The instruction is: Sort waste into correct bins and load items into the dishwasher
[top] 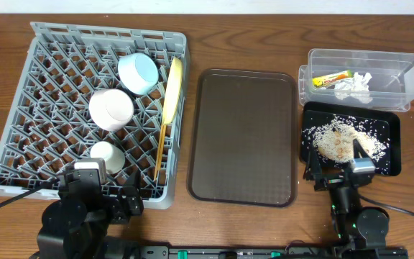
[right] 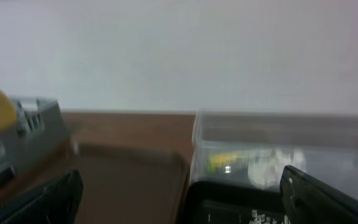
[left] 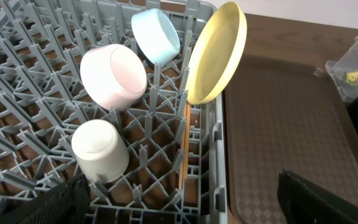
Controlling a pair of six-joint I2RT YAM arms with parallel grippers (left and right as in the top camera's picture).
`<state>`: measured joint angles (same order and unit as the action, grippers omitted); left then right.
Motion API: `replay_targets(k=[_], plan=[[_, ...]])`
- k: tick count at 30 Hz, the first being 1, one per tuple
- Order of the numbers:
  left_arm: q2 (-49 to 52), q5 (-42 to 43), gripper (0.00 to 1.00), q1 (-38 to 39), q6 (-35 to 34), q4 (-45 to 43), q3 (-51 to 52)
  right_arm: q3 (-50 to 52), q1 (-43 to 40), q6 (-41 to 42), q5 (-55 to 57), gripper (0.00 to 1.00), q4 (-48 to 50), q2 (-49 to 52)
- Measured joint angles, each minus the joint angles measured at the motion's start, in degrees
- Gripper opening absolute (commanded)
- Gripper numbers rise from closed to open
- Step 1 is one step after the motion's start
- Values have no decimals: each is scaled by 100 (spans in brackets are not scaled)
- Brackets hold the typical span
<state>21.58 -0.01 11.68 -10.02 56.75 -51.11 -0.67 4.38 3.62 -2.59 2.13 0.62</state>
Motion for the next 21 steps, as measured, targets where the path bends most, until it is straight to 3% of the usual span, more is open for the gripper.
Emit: replay_targets(k=[5,21], plan=[[-2,0,96,0,2,0,0,28,0,0,0,99,-586,2],[0,-2,96,0,2,0,0,28,0,0,0,99,-597,9]])
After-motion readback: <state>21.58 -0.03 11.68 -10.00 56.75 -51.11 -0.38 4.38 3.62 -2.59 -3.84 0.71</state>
